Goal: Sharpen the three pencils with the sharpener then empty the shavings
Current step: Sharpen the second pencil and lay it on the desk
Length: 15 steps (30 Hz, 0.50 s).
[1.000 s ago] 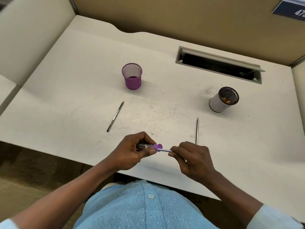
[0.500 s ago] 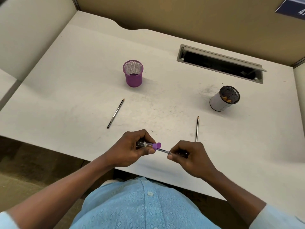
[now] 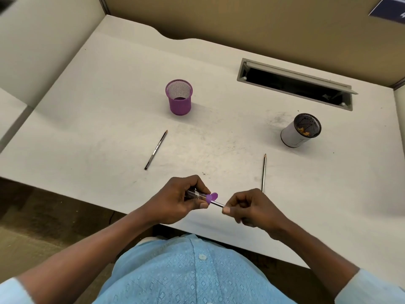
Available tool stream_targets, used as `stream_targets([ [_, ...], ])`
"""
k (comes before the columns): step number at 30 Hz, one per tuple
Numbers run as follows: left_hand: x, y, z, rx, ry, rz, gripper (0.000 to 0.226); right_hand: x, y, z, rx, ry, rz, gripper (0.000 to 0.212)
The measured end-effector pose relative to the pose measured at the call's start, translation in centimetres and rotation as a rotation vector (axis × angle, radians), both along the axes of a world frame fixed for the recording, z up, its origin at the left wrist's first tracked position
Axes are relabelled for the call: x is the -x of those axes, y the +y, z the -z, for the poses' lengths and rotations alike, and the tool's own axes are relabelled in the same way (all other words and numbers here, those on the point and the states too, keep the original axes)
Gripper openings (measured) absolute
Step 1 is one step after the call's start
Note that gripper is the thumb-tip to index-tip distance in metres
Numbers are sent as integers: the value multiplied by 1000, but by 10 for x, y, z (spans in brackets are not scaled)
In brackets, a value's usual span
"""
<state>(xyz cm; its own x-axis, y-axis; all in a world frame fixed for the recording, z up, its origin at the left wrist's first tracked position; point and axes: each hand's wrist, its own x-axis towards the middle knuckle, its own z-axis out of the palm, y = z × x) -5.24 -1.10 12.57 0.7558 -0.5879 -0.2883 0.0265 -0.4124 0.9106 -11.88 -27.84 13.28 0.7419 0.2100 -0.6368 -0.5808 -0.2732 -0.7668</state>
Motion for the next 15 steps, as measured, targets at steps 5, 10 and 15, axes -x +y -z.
stream_targets([
  [5,-4,2,-3,-12,8,-41,15,11,3,15,494,-957,-103,10],
  [10,-2,0,-5,15,-34,-57,17,10,8,13,510,-816,-79,19],
  [15,2,5,-4,13,-13,11,19,-8,-1,-4,-117,204,-26,29],
])
